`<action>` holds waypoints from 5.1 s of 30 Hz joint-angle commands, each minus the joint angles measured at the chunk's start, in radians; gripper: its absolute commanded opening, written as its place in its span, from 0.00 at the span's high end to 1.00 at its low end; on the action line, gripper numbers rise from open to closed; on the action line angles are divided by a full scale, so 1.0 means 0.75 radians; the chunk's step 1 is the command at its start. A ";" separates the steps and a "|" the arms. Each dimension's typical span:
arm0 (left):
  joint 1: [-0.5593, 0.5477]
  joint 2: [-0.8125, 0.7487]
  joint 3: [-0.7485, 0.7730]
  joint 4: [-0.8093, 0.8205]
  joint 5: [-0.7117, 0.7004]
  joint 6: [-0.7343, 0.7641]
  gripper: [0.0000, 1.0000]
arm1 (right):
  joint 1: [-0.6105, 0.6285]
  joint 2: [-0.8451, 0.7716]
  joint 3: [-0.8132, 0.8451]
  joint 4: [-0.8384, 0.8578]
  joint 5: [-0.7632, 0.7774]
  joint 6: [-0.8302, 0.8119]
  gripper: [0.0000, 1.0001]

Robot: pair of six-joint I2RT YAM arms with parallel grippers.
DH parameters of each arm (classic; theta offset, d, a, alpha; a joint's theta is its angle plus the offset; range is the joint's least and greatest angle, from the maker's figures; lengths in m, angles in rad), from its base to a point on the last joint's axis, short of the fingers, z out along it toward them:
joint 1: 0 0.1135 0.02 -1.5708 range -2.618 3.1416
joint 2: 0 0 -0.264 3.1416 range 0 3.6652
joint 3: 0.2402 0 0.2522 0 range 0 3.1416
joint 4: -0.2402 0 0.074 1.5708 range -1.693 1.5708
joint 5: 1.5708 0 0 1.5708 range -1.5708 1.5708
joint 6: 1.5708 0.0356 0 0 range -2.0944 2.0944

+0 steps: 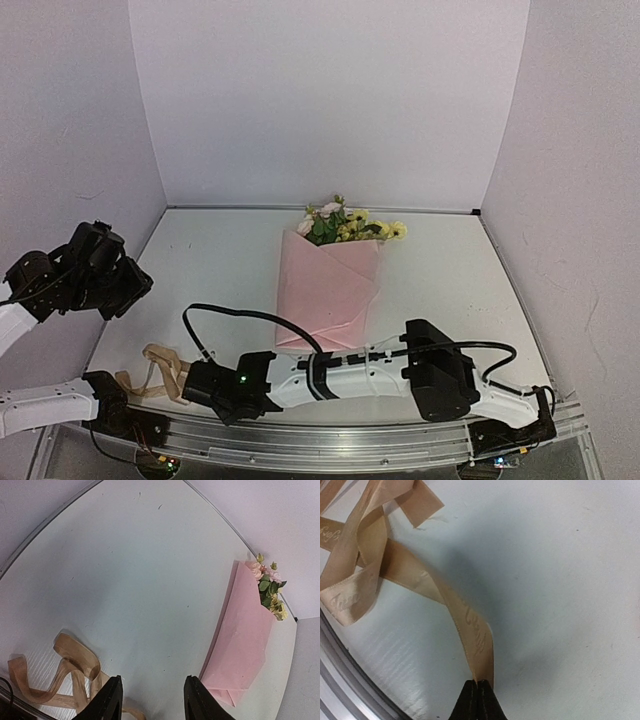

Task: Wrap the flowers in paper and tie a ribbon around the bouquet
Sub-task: Pick up the right side of the ribbon from the corner of the board, then move the right side of the ribbon to the center of the board, then pick up the left side of the ribbon at the corner of the board, then straighten the ribbon at the center of the board.

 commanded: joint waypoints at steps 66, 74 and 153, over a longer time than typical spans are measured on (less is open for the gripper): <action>0.299 0.512 0.198 0.221 -0.321 0.187 1.00 | -0.840 -1.987 -1.742 -0.087 0.319 0.364 1.00; 0.357 0.488 -0.088 0.243 -0.014 -0.102 0.64 | -0.859 -2.020 -1.775 -0.103 0.270 0.401 1.00; 0.633 0.402 -0.405 0.532 0.130 0.079 1.00 | -1.542 -2.374 -1.954 -0.549 0.450 0.837 1.00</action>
